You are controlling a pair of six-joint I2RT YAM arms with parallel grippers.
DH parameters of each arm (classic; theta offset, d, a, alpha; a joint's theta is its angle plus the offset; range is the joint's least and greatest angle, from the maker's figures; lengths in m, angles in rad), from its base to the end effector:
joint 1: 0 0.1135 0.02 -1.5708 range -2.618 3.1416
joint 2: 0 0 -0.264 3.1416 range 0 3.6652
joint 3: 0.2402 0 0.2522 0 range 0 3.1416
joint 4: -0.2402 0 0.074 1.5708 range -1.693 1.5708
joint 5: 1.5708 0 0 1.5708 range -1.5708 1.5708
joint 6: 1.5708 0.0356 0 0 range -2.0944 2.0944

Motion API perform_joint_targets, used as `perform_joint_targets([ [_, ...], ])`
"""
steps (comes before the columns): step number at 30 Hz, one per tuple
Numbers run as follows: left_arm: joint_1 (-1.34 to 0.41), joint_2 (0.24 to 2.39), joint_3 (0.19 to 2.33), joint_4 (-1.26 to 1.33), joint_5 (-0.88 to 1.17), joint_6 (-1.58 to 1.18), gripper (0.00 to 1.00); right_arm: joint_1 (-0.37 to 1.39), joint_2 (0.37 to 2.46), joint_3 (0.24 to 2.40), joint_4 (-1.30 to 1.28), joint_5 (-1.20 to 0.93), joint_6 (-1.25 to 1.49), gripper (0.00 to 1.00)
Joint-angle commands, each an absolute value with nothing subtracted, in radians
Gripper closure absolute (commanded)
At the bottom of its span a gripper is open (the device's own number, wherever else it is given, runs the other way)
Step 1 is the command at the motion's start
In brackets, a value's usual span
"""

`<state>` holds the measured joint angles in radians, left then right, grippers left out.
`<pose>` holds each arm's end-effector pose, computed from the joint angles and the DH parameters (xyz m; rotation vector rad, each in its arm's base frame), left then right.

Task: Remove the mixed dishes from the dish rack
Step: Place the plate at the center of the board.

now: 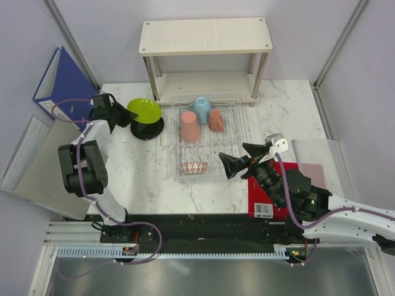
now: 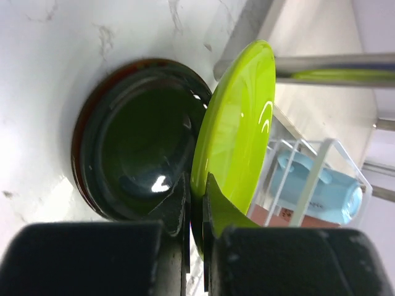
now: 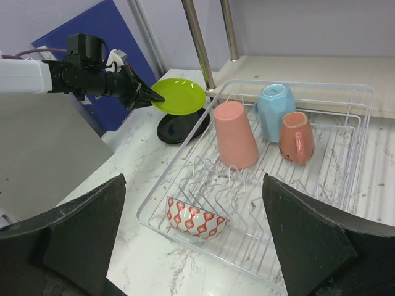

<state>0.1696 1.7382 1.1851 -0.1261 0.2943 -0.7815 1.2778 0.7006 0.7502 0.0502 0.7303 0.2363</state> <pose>0.3842 0.0553 0.2283 -0.9055 2.1132 -0.6542 0.0689 0.1462 0.3658 -0.1852 1.5234 0.6801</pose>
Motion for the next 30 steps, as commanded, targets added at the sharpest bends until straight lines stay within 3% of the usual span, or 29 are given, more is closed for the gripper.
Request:
perform_joint_targets([
  [1, 0.176, 1.825, 1.262, -0.139, 0.288, -0.692, 0.98, 1.272, 0.701, 0.739, 0.049, 0.721, 0.264, 0.02],
  [15, 0.176, 1.904, 1.195, -0.14, 0.285, -0.657, 0.98, 1.266, 0.772, 0.749, 0.06, 0.706, 0.288, 0.02],
  [17, 0.178, 1.907, 1.189, -0.155, 0.281, -0.657, 0.93, 1.264, 0.776, 0.747, 0.06, 0.707, 0.287, 0.02],
  [21, 0.176, 1.891, 1.169, -0.175, 0.265, -0.655, 0.67, 1.262, 0.782, 0.744, 0.06, 0.707, 0.282, 0.02],
  [24, 0.178, 1.872, 1.151, -0.183, 0.264, -0.657, 0.59, 1.261, 0.785, 0.741, 0.064, 0.706, 0.284, 0.02],
  [30, 0.176, 1.829, 1.134, -0.21, 0.268, -0.66, 0.54, 1.261, 0.775, 0.727, 0.071, 0.696, 0.295, 0.02],
])
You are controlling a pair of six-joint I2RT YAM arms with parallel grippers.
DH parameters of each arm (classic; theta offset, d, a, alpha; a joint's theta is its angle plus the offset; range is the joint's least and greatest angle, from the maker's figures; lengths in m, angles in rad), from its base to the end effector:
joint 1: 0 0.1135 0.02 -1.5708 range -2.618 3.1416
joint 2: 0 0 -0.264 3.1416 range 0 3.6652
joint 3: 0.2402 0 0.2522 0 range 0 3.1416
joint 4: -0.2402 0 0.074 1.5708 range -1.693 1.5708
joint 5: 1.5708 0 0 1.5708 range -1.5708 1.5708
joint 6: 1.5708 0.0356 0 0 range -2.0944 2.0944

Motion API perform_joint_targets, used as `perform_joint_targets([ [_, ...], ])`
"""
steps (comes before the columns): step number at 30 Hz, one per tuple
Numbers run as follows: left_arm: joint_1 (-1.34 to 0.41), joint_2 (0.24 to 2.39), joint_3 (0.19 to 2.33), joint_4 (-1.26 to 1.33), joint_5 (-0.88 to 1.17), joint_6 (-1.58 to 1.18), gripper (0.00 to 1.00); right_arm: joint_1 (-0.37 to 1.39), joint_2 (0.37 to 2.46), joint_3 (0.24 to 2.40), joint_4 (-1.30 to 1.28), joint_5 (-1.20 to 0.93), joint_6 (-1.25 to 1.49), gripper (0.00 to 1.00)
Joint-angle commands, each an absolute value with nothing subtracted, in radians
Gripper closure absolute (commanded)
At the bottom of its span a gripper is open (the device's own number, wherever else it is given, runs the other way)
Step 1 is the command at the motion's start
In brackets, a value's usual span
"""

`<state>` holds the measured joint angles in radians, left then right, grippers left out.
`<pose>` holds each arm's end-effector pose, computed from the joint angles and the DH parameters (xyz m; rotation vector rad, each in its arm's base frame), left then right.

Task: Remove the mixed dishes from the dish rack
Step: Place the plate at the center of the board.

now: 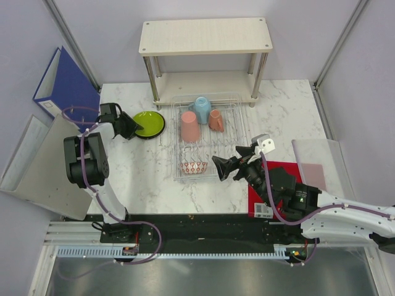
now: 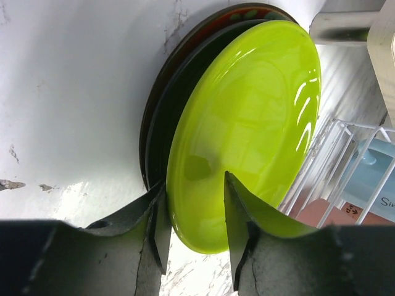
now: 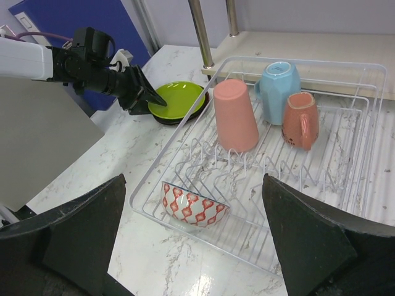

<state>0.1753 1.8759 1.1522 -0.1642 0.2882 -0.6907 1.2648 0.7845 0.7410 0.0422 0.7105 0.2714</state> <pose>0.3866 0.0582 0.1642 -0.9293 2.3167 -0.5756 0.0768 0.1661 0.3492 -0.2275 1.5926 0.6442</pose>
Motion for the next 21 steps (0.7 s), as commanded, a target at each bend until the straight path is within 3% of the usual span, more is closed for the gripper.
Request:
perform_joint_targets([
  [1, 0.178, 1.821, 1.134, -0.216, 0.27, -0.661, 0.54, 1.261, 0.773, 0.724, 0.071, 0.695, 0.296, 0.02],
  [12, 0.176, 1.626, 1.129, -0.311, 0.287, -0.66, 0.47, 1.259, 0.782, 0.704, 0.081, 0.681, 0.319, 0.02],
  [21, 0.176, 1.632, 1.101, -0.359, 0.275, -0.643, 0.47, 1.261, 0.793, 0.69, 0.098, 0.669, 0.327, 0.02],
])
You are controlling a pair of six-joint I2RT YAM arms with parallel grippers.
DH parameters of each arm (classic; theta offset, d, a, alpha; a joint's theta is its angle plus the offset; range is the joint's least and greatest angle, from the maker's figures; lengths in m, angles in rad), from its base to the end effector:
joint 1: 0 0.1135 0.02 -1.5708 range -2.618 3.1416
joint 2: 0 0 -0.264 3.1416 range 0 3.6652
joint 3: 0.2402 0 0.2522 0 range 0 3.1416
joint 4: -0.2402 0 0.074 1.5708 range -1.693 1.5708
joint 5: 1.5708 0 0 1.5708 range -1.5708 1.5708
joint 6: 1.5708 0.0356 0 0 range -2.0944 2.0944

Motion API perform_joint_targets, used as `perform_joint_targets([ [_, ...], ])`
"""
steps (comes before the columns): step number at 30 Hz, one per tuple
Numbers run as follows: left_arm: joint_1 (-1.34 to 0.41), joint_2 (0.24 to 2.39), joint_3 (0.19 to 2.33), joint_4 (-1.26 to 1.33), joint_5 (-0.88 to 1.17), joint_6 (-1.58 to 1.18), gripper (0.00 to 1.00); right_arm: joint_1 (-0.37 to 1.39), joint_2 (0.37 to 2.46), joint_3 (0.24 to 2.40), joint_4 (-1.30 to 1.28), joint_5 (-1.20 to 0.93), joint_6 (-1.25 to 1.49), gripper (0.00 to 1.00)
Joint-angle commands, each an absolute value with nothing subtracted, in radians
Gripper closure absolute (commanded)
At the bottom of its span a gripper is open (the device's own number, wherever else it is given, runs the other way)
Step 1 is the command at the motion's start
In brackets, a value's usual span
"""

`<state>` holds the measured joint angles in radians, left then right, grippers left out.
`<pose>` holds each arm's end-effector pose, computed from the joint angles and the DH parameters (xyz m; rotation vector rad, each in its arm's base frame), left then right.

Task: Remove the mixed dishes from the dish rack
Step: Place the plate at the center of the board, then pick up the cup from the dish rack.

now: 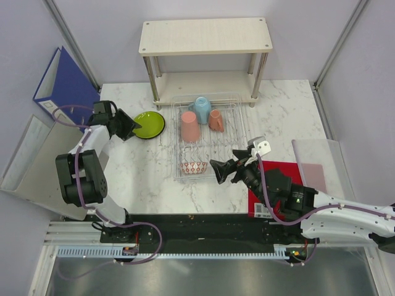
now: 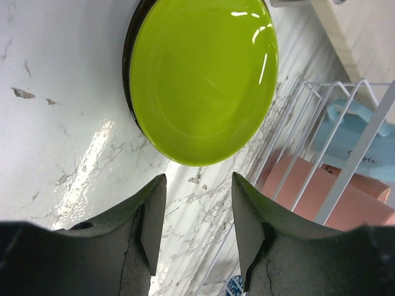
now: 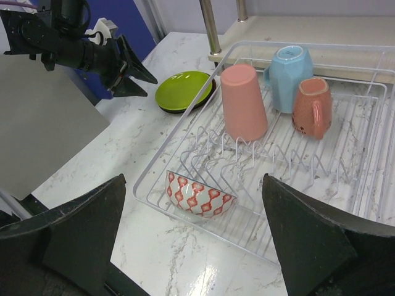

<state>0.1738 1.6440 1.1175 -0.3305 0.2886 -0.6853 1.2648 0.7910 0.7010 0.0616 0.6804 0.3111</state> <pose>0.3485 0.0509 0.2238 -0.9036 2.2928 -0.5781 0.0772 0.1700 0.3361 -0.2370 1.6178 0.6794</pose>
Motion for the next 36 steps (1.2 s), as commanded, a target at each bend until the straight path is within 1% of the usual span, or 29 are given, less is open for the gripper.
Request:
perform_joint_targets([
  [1, 0.176, 1.637, 1.1, -0.36, 0.273, -0.643, 0.48, 1.261, 0.792, 0.687, 0.098, 0.67, 0.327, 0.02],
  [6, 0.169, 1.6, 1.083, -0.354, 0.298, -0.673, 0.49, 1.259, 0.787, 0.684, 0.097, 0.686, 0.315, 0.02],
  [8, 0.137, 1.525, 1.083, -0.356, 0.295, -0.689, 0.5, 1.255, 0.81, 0.716, 0.071, 0.718, 0.304, 0.02],
  [9, 0.12, 1.49, 1.088, -0.354, 0.288, -0.692, 0.49, 1.24, 0.828, 0.739, 0.011, 0.745, 0.301, 0.02],
  [11, 0.043, 1.425, 1.107, -0.356, 0.258, -0.69, 0.48, 1.203, 0.906, 0.828, -0.07, 0.793, 0.302, 0.02],
  [12, -0.031, 1.363, 1.117, -0.362, 0.239, -0.684, 0.47, 1.148, 0.932, 0.856, -0.131, 0.79, 0.307, 0.02],
  [14, -0.102, 1.309, 1.155, -0.377, 0.172, -0.664, 0.45, 1.076, 0.994, 0.908, -0.164, 0.714, 0.322, 0.02],
  [15, -0.171, 1.269, 1.17, -0.402, 0.148, -0.655, 0.44, 0.983, 1.009, 0.919, -0.179, 0.669, 0.356, 0.02],
  [16, -0.204, 1.249, 1.181, -0.413, 0.126, -0.643, 0.41, 0.932, 1.04, 0.937, -0.187, 0.555, 0.377, 0.02],
  [17, -0.234, 1.232, 1.198, -0.425, 0.083, -0.635, 0.39, 0.878, 1.058, 0.945, -0.189, 0.498, 0.397, 0.02],
  [18, -0.295, 1.201, 1.204, -0.434, 0.062, -0.632, 0.37, 0.779, 1.08, 0.953, -0.195, 0.433, 0.417, 0.02],
  [19, -0.322, 1.186, 1.204, -0.452, 0.042, -0.623, 0.37, 0.734, 1.132, 0.974, -0.202, 0.389, 0.439, 0.02],
  [20, -0.348, 1.174, 1.2, -0.459, 0.013, -0.623, 0.34, 0.701, 1.162, 0.991, -0.215, 0.34, 0.44, 0.02],
  [21, -0.394, 1.146, 1.193, -0.465, 0.003, -0.623, 0.32, 0.669, 1.225, 1.029, -0.239, 0.339, 0.436, 0.02],
  [26, -0.511, 1.068, 1.123, -0.503, -0.124, -0.615, 0.27, 0.663, 1.396, 1.124, -0.243, 0.408, 0.419, 0.02],
  [29, -0.57, 1.032, 1.092, -0.535, -0.187, -0.627, 0.27, 0.661, 1.506, 1.213, -0.242, 0.367, 0.378, 0.02],
  [30, -0.598, 1.023, 1.086, -0.538, -0.196, -0.629, 0.27, 0.663, 1.573, 1.283, -0.258, 0.379, 0.368, 0.02],
  [33, -0.635, 0.963, 1.049, -0.546, -0.181, -0.65, 0.25, 0.66, 1.685, 1.397, -0.293, 0.411, 0.324, 0.02],
  [34, -0.643, 0.95, 1.033, -0.548, -0.183, -0.653, 0.2, 0.661, 1.709, 1.416, -0.296, 0.417, 0.313, 0.02],
  [35, -0.647, 0.912, 1.023, -0.551, -0.175, -0.653, 0.01, 0.658, 1.73, 1.434, -0.298, 0.417, 0.305, 0.02],
  [36, -0.647, 0.894, 1.013, -0.551, -0.169, -0.652, 0.01, 0.652, 1.773, 1.469, -0.299, 0.416, 0.296, 0.02],
])
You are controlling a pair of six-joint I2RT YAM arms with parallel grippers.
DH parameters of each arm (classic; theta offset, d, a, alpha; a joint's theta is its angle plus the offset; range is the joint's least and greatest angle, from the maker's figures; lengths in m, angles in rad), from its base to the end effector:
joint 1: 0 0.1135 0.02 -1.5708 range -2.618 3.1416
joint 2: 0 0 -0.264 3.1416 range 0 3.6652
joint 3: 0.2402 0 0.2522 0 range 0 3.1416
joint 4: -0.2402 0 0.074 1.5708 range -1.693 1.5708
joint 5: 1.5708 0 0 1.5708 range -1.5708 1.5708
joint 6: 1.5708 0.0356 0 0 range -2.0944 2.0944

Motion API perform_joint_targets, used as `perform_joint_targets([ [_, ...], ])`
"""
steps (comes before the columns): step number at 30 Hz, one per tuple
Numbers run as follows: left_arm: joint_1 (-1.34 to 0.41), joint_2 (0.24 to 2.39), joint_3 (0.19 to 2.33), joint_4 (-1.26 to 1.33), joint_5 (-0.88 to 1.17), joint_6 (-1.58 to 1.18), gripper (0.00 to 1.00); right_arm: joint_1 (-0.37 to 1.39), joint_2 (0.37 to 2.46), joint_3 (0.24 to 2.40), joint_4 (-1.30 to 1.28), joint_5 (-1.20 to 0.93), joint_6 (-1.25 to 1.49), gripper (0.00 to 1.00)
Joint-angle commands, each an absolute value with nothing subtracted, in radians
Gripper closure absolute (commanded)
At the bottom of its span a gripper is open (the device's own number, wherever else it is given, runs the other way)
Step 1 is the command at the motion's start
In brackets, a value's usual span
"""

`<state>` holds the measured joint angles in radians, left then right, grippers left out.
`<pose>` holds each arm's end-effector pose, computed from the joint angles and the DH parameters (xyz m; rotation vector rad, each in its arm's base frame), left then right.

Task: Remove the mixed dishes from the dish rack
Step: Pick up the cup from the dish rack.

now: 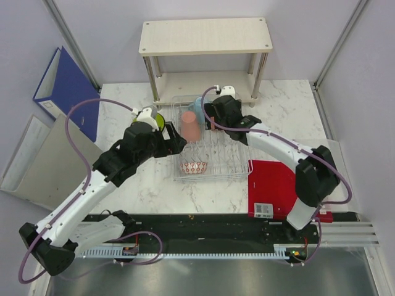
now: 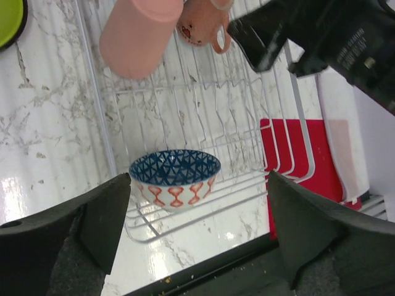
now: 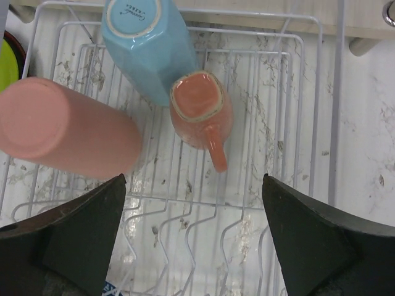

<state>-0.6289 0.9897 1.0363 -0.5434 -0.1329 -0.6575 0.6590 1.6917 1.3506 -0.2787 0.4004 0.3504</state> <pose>0.1751 -0.1215 0.3534 -0.1147 2.1255 -0.6462 0.3166 0.2276 0.2881 -0.1073 2.1363 0.1518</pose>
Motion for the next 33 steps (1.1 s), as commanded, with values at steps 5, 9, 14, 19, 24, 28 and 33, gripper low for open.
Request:
perform_joint_targets([
  [5, -0.647, 0.789, 0.95, -0.549, -0.153, -0.635, 0.01, 0.629, 1.891, 1.555, -0.308, 0.39, 0.298, 0.02],
  [9, -0.649, 0.736, 0.924, -0.554, -0.17, -0.611, 0.01, 0.614, 1.942, 1.598, -0.311, 0.394, 0.311, 0.02],
  [14, -0.649, 0.779, 0.929, -0.551, -0.212, -0.58, 0.01, 0.612, 1.847, 1.505, -0.23, 0.405, 0.373, 0.02],
  [19, -0.647, 0.994, 1.087, -0.535, -0.308, -0.488, 0.01, 0.614, 1.654, 1.353, -0.175, 0.433, 0.452, 0.02],
  [24, -0.644, 1.328, 1.313, -0.532, -0.367, -0.394, 0.01, 0.614, 1.454, 1.25, -0.155, 0.393, 0.483, 0.02],
  [28, -0.609, 1.529, 1.515, -0.575, -0.315, -0.417, 0.01, 0.617, 1.324, 1.16, -0.16, 0.35, 0.509, 0.02],
  [33, -0.551, 1.725, 1.638, -0.588, -0.221, -0.456, 0.01, 0.617, 1.183, 1.019, -0.144, 0.33, 0.522, 0.02],
])
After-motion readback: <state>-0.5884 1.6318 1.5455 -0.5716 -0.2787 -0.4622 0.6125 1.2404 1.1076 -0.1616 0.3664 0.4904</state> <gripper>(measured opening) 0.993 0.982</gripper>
